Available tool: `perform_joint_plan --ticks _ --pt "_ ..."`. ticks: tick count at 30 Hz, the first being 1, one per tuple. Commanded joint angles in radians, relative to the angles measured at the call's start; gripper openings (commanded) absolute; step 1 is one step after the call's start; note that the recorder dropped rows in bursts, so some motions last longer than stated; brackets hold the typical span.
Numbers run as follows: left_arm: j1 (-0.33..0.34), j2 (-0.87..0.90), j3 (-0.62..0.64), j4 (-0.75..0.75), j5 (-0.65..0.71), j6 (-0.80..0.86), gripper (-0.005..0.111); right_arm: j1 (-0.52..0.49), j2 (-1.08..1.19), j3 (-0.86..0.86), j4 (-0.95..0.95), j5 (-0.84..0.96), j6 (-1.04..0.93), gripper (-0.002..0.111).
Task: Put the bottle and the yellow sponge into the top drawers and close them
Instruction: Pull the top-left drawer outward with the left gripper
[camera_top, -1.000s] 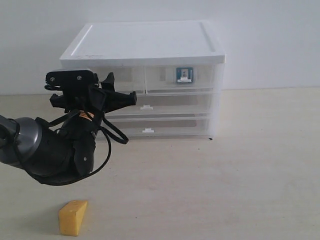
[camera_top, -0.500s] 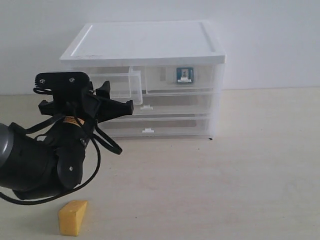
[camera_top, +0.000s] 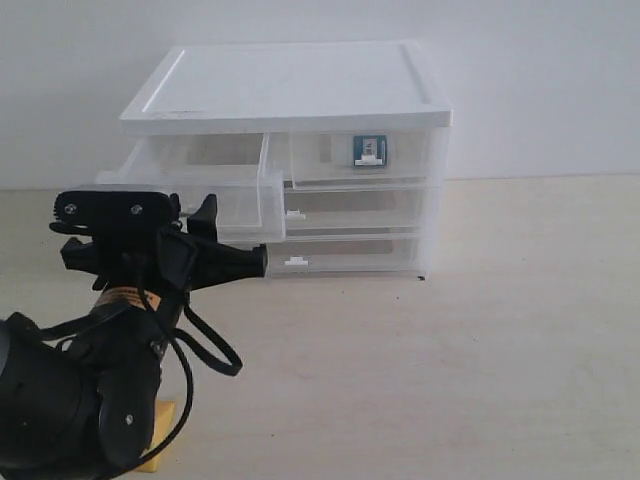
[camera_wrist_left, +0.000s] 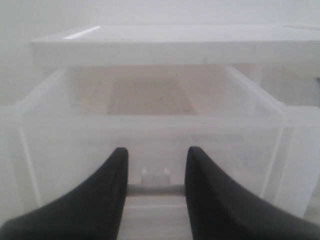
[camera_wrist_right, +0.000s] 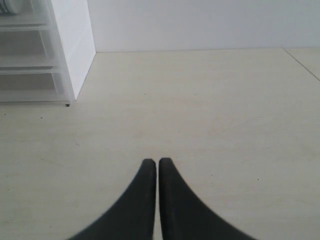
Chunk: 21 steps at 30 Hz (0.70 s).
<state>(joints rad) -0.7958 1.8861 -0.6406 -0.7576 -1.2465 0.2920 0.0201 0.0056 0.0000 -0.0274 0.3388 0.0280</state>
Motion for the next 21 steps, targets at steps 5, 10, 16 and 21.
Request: perform_joint_plan --ticks 5,10,16,21 --pt "-0.095 -0.020 0.072 -0.083 0.025 0.019 0.004 0.003 -0.006 0.000 -0.008 -0.001 -0.004 0.000" --pt "-0.156 -0.074 0.072 -0.145 0.025 0.067 0.004 0.003 -0.006 0.000 -0.008 -0.001 -0.004 0.000" --pt "-0.193 -0.123 0.072 -0.209 0.025 0.095 0.004 0.003 -0.006 0.000 -0.008 -0.001 -0.004 0.000" --pt "-0.193 -0.123 0.072 -0.251 0.025 0.110 0.004 0.003 -0.006 0.000 -0.008 -0.001 -0.004 0.000"
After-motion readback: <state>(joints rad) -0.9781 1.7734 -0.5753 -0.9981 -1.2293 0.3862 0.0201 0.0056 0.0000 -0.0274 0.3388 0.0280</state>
